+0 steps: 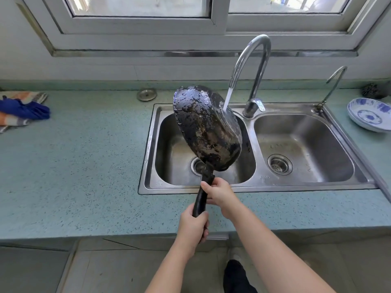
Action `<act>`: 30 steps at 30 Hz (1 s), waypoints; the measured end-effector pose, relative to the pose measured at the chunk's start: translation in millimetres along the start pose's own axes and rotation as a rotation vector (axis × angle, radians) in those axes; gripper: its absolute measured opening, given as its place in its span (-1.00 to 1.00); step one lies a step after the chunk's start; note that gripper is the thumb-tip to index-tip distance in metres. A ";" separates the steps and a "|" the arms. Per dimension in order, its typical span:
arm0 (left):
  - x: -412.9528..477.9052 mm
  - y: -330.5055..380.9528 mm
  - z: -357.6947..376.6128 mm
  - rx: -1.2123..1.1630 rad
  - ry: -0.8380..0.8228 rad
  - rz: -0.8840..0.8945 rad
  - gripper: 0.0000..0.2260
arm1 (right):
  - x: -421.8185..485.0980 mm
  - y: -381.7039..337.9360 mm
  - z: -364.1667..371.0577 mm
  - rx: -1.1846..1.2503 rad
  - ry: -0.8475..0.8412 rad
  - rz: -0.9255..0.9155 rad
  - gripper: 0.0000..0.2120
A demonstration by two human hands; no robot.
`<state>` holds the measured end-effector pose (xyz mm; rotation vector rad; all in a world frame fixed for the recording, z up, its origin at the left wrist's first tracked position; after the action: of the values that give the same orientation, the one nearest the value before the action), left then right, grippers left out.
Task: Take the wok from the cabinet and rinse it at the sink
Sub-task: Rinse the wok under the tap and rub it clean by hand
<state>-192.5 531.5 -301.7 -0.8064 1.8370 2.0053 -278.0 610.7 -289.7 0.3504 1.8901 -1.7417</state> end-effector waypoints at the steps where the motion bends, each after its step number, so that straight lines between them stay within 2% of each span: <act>1: -0.7 -0.1 -3.1 0.005 0.014 0.004 -0.84 | -0.4 0.1 4.2 0.011 -0.016 0.003 -0.92; 5: -3.1 1.8 -13.0 0.021 0.084 0.035 -0.84 | -1.8 -1.8 17.4 0.025 -0.079 0.020 -0.96; 11: -4.1 16.4 -19.4 -0.004 0.137 0.082 -0.80 | -3.0 -7.3 30.9 0.184 -0.175 0.047 -0.87; 17: -6.3 19.2 -16.5 -0.060 0.134 0.111 -0.72 | -2.5 2.2 30.8 0.329 -0.148 0.093 -0.83; 22: -7.7 15.6 -10.6 -0.099 0.104 0.099 -0.84 | -2.5 5.6 23.3 0.334 -0.112 0.078 -0.81; 30: -10.0 21.2 -1.5 -0.080 0.074 0.120 -0.79 | -3.0 12.1 13.6 0.304 -0.052 0.095 -0.75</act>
<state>-196.3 528.6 -278.7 -0.8209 1.8971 2.1627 -266.2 599.5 -298.4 0.4944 1.5470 -1.9543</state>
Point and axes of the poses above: each hand's wrist, its own x-axis towards the middle knuckle, its own z-axis out of the palm, y = z × x, the point moved 7 cm from there along x, towards the middle knuckle
